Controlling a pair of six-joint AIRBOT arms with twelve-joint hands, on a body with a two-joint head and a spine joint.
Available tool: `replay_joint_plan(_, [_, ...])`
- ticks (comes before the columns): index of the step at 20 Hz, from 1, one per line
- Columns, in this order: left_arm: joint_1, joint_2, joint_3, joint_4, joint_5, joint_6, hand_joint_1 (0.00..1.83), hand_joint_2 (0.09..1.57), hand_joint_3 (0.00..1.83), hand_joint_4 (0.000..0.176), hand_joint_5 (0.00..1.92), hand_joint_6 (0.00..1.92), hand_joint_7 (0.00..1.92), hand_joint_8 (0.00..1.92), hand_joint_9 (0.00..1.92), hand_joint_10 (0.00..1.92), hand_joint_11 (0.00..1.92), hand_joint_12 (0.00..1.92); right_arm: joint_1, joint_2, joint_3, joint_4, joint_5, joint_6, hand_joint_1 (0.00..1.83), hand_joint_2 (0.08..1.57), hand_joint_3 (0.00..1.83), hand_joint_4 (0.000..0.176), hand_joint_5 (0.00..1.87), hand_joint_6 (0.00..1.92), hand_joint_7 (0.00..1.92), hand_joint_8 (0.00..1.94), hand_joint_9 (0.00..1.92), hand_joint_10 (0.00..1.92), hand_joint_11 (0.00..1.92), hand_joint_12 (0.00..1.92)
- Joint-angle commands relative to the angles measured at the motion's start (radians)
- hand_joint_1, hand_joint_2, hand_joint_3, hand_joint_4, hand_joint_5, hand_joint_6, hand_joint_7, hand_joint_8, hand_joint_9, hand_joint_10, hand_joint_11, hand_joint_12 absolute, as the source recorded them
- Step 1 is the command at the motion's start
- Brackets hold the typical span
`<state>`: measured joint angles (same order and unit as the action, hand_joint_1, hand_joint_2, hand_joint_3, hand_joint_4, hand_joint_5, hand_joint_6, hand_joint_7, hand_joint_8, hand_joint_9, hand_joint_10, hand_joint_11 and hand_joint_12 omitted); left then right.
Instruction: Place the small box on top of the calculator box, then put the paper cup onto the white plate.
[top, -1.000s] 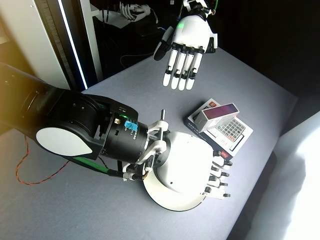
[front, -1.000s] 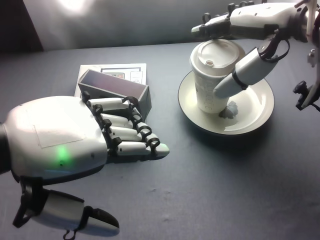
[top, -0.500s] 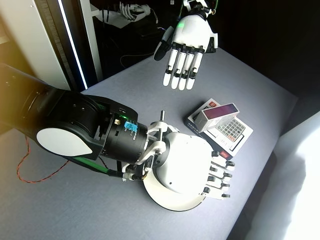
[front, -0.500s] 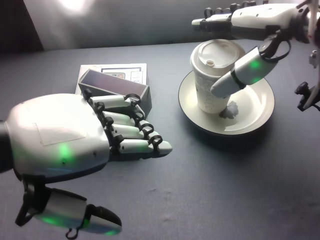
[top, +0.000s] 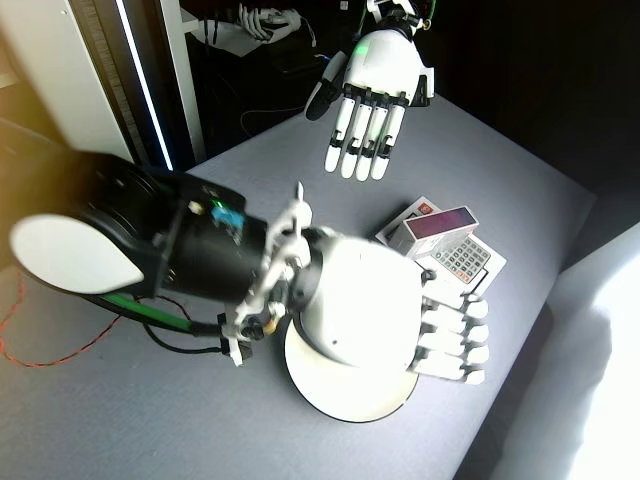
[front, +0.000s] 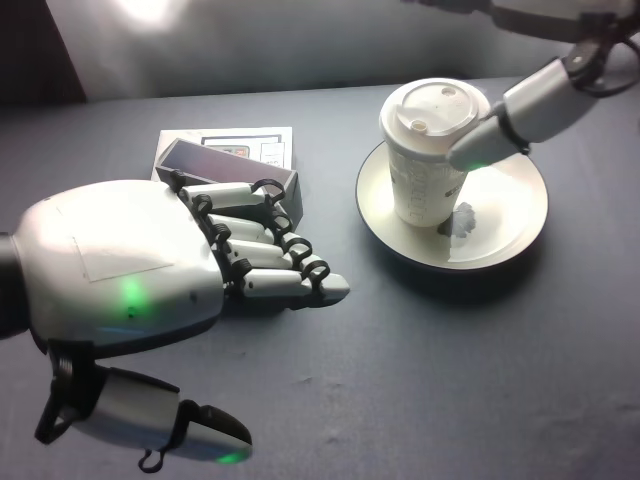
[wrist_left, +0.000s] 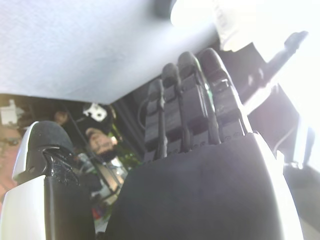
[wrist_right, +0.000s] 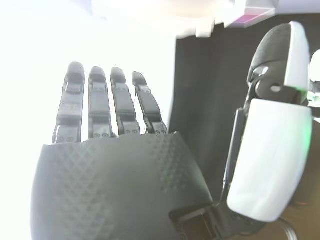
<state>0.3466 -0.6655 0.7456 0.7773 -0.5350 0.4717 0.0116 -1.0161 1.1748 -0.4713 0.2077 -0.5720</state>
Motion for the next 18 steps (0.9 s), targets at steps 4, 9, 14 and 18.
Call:
replay_joint_plan(4, [-0.012,0.004,-0.008,-0.029,-0.089,-0.01,0.32,1.08,0.0,0.0,0.26,0.0,0.35,0.0,0.35,0.01,0.0,0.71,-0.017,0.091,-0.119,-0.379,0.204,0.134,0.6,0.65,0.0,0.0,0.0,0.0,0.0,0.0,0.0,0.0,0.0,0.0])
replay_joint_plan(9, [-0.013,0.004,-0.007,-0.034,-0.09,-0.014,0.15,1.1,0.01,0.0,0.27,0.0,0.33,0.0,0.33,0.0,0.0,0.68,-0.097,0.181,-0.187,-0.588,0.397,0.29,0.36,0.62,0.0,0.0,0.0,0.0,0.0,0.0,0.0,0.0,0.0,0.0])
replay_joint_plan(14, [-0.02,0.004,-0.009,-0.035,-0.09,-0.016,0.16,1.25,0.0,0.0,0.59,0.05,0.67,0.06,0.63,0.09,0.13,0.99,-0.123,0.241,-0.261,-0.71,0.543,0.343,0.01,1.02,0.03,0.0,0.08,0.01,0.07,0.01,0.06,0.0,0.0,0.21])
replay_joint_plan(18, [-0.023,0.007,-0.005,-0.02,-0.091,-0.023,0.37,1.5,0.01,0.0,0.67,1.57,0.71,1.68,0.65,1.87,0.59,1.91,-0.094,0.266,-0.285,-0.7,0.563,0.324,0.23,1.37,0.0,0.0,0.77,0.19,0.83,0.23,0.63,0.5,0.09,1.51])
